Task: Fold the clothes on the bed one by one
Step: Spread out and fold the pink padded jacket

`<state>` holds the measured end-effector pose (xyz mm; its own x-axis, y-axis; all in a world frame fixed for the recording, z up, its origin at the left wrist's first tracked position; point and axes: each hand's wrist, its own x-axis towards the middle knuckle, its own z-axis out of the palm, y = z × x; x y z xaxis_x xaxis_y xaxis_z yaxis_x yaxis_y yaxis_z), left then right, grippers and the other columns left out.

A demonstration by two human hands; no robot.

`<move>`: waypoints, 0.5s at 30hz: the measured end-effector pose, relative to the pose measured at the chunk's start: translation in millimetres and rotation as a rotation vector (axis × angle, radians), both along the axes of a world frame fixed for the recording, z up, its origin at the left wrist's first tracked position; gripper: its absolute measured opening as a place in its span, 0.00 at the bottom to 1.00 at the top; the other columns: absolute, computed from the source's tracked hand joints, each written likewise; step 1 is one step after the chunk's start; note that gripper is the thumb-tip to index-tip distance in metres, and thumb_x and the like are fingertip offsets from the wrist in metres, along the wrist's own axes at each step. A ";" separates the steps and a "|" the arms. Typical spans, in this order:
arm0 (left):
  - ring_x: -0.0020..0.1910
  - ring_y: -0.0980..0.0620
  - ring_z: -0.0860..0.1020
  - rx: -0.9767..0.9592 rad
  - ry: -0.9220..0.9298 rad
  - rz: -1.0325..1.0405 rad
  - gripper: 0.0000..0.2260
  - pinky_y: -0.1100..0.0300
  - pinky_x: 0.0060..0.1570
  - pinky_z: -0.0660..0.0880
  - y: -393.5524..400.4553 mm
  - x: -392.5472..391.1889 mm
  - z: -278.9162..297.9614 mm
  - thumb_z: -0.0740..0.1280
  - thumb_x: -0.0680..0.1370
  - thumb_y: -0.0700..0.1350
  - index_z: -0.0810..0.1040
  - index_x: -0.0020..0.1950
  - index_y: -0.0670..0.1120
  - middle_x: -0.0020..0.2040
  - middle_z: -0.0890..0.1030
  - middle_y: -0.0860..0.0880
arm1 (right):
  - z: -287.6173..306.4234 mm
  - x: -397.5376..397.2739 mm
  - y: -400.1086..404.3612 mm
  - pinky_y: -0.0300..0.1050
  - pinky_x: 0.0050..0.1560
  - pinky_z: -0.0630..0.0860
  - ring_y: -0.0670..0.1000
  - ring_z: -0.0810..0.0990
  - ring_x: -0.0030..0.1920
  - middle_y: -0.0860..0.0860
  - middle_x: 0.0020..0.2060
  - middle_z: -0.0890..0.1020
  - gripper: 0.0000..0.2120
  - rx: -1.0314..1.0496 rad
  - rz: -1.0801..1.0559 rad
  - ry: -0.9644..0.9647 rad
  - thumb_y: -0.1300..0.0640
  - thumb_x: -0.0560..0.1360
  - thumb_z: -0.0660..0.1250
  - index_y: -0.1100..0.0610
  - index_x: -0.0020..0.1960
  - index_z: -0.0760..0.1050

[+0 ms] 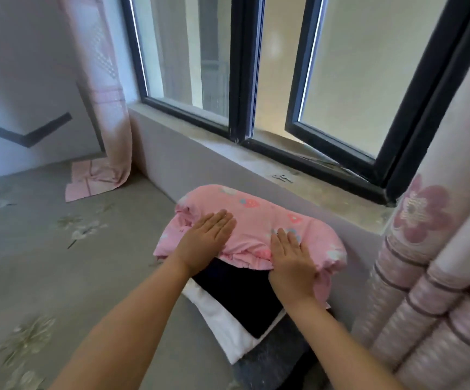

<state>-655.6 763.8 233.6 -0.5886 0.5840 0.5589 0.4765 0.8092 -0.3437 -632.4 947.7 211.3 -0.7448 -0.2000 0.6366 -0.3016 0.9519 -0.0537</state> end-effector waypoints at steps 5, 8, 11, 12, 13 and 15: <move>0.44 0.44 0.83 -0.184 -0.137 -0.008 0.16 0.51 0.37 0.79 10.1 -57.5 -6.8 0.58 0.67 0.36 0.83 0.45 0.39 0.47 0.84 0.43 | -23.4 -34.6 0.8 0.67 0.40 0.75 0.61 0.83 0.45 0.58 0.44 0.84 0.29 -0.080 -0.092 -0.159 0.71 0.43 0.76 0.63 0.45 0.82; 0.43 0.47 0.83 -0.308 -0.246 -0.029 0.17 0.55 0.36 0.80 13.1 -84.8 -27.0 0.56 0.66 0.38 0.84 0.42 0.41 0.45 0.84 0.45 | -51.2 -53.0 -2.4 0.67 0.39 0.75 0.59 0.84 0.43 0.56 0.42 0.85 0.31 -0.121 -0.142 -0.262 0.69 0.37 0.78 0.62 0.42 0.83; 0.43 0.46 0.83 -0.304 -0.241 -0.092 0.18 0.56 0.36 0.80 11.7 -114.5 -46.4 0.55 0.66 0.39 0.85 0.41 0.42 0.45 0.84 0.46 | -73.1 -72.8 -5.6 0.70 0.42 0.72 0.61 0.84 0.43 0.57 0.43 0.85 0.27 -0.183 -0.158 -0.235 0.73 0.42 0.72 0.63 0.42 0.83; 0.44 0.45 0.83 -0.277 -0.201 -0.117 0.17 0.55 0.37 0.80 10.8 -125.9 -50.0 0.55 0.67 0.39 0.85 0.41 0.42 0.46 0.84 0.46 | -77.9 -80.9 -8.1 0.71 0.43 0.71 0.62 0.83 0.44 0.57 0.43 0.85 0.27 -0.206 -0.160 -0.203 0.73 0.44 0.69 0.64 0.43 0.82; 0.44 0.44 0.83 -0.244 -0.163 -0.145 0.16 0.53 0.37 0.80 10.4 -137.0 -52.5 0.56 0.69 0.38 0.84 0.43 0.42 0.46 0.84 0.45 | -82.9 -86.7 -11.4 0.72 0.44 0.70 0.62 0.83 0.45 0.57 0.44 0.84 0.27 -0.223 -0.178 -0.176 0.74 0.45 0.68 0.64 0.45 0.82; 0.47 0.43 0.82 -0.219 -0.084 -0.188 0.15 0.50 0.40 0.79 5.2 -156.9 -65.8 0.55 0.75 0.37 0.81 0.49 0.44 0.48 0.84 0.45 | -92.3 -94.2 -18.6 0.73 0.48 0.69 0.63 0.81 0.50 0.58 0.49 0.83 0.31 -0.216 -0.180 -0.268 0.73 0.45 0.73 0.64 0.49 0.81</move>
<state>-812.5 769.0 167.9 -0.4972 0.7887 0.3616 0.6452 0.6147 -0.4537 -726.5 929.2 119.0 -0.9016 0.0662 0.4276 -0.0789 0.9465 -0.3129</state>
